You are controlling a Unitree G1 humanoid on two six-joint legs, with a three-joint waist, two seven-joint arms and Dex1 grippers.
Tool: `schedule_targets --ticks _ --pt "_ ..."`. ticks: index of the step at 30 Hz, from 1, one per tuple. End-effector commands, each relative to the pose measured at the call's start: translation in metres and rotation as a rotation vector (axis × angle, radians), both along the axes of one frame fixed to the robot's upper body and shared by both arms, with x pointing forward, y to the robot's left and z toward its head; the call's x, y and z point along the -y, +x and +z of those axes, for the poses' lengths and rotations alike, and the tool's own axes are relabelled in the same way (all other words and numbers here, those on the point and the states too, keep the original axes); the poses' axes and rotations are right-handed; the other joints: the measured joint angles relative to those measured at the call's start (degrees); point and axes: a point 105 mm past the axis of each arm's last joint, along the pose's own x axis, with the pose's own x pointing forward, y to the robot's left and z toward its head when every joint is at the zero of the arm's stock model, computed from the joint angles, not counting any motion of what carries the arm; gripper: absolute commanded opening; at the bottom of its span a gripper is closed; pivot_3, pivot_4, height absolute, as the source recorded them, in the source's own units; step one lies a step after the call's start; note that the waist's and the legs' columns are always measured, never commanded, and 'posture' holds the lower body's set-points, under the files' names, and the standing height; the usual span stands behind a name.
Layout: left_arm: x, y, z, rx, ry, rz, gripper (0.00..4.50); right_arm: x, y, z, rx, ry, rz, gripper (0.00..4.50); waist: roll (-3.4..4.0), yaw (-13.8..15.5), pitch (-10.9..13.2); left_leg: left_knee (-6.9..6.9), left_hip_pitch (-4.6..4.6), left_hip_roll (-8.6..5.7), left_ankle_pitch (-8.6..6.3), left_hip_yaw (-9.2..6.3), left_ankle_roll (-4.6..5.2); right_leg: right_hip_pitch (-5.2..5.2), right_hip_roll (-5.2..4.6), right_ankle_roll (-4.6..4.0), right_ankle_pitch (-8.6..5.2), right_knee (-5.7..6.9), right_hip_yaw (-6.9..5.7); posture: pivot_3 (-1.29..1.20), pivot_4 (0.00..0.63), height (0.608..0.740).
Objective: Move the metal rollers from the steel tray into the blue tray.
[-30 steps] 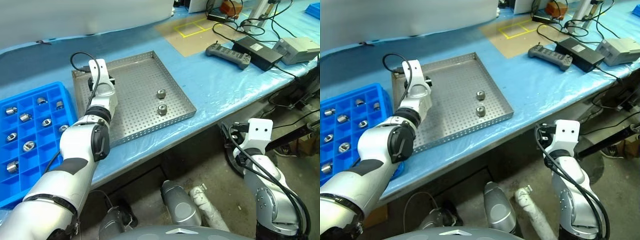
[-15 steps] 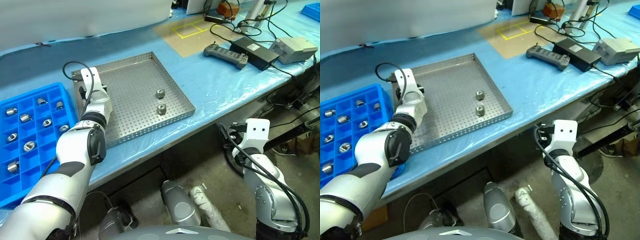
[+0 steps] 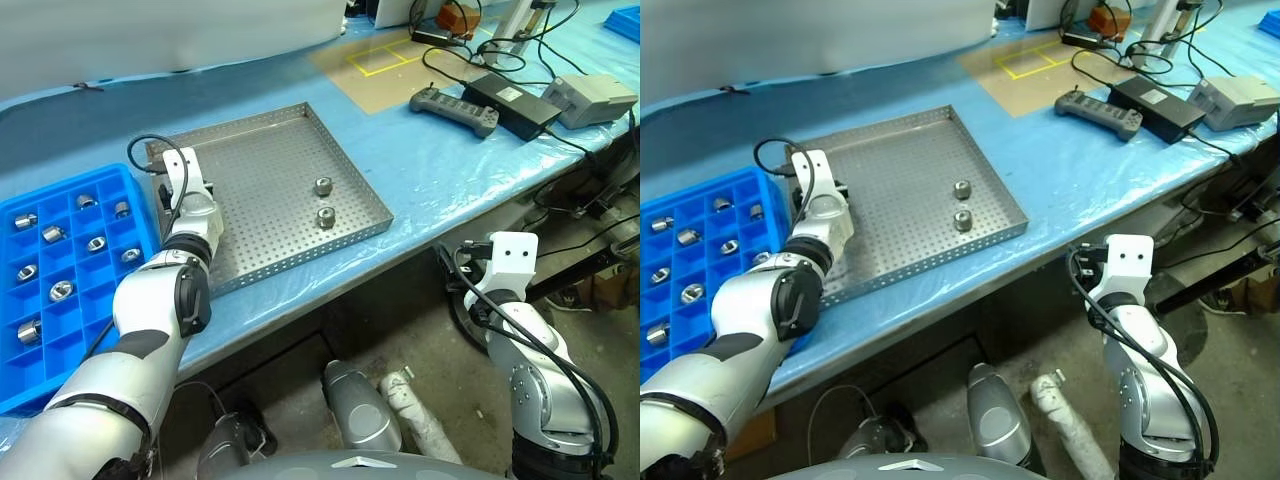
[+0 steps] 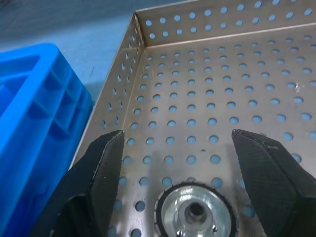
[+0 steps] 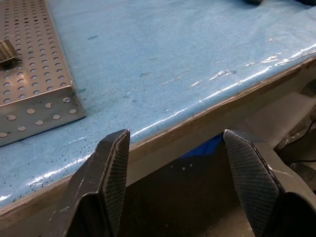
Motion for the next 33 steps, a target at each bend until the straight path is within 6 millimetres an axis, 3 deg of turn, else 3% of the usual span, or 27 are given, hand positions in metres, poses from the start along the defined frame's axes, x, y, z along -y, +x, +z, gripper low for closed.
schedule_targets --ticks 1,4,9,13,17,19,23,27,33 --pt "-0.001 0.001 0.007 0.025 0.037 -0.002 3.65 0.005 0.003 0.015 0.056 -0.028 -0.001 3.15 0.0 0.0 0.0 0.01 0.0 -0.01 0.0 0.0 0.01 0.01 -0.01 0.0 0.0 0.0 0.0 -0.92 0.15 0.74" --pt "0.004 0.001 0.0 0.013 0.035 -0.031 3.26 0.008 0.005 0.017 0.059 -0.039 0.001 3.15 0.0 0.0 0.0 0.03 0.0 -0.02 -0.01 0.0 0.03 0.03 -0.03 0.01 0.01 0.0 0.0 -0.92 0.15 0.74" --pt "0.013 0.003 -0.005 0.025 -0.015 -0.081 1.72 0.009 0.008 0.019 0.063 -0.051 0.008 3.15 0.0 0.1 0.0 0.04 0.0 -0.02 -0.01 -0.01 0.04 0.06 -0.06 0.01 0.01 0.0 -0.06 -0.91 0.15 0.74" --pt "0.014 0.003 -0.006 0.031 -0.038 -0.077 1.74 0.006 0.011 0.02 0.064 -0.059 0.026 3.15 0.0 0.0 0.0 0.05 0.0 -0.03 -0.01 -0.03 0.04 0.08 -0.07 0.01 0.01 0.0 -0.1 -0.91 0.15 0.74" --pt "0.028 0.012 0.008 0.117 -0.192 -0.157 1.74 -0.002 0.019 0.023 0.081 -0.038 0.069 3.15 0.0 0.2 0.0 0.08 0.0 -0.06 -0.01 -0.04 0.05 0.1 -0.09 0.01 0.01 0.0 -0.11 -0.82 0.15 0.74" --pt "0.041 0.024 0.044 0.234 -0.204 -0.271 1.74 -0.026 0.043 0.027 0.109 0.017 0.182 3.15 -0.1 0.5 0.0 0.09 -0.01 -0.07 -0.02 -0.09 0.05 0.15 -0.12 0.01 0.01 0.0 -0.17 -0.64 0.15 0.74" --pt "0.053 0.031 0.096 0.423 -0.209 -0.457 1.74 -0.078 0.075 0.041 0.165 0.102 0.427 3.15 -0.32 2.0 0.2 0.53 -0.51 -0.1 0.01 -0.42 0.13 -0.17 -0.24 -0.06 0.26 0.31 -0.43 -0.4 0.15 0.74" --pt "0.046 0.025 0.136 0.584 -0.14 -0.598 1.74 -0.125 0.102 0.05 0.177 0.132 0.624 3.15 -0.31 6.2 0.2 0.52 -0.36 -0.05 0.13 -0.84 0.29 -0.19 -0.09 -0.12 0.3 0.69 -0.51 -0.2 0.15 0.74" --pt "0.019 -0.009 0.154 0.711 0.077 -0.698 1.74 -0.169 0.122 0.047 0.175 0.149 0.803 3.15 -0.3 17.9 0.2 0.5 -0.2 0.26 0.51 -0.98 -0.19 -0.72 0.09 -0.83 -0.12 2.17 -0.53 0.12 0.15 0.74"
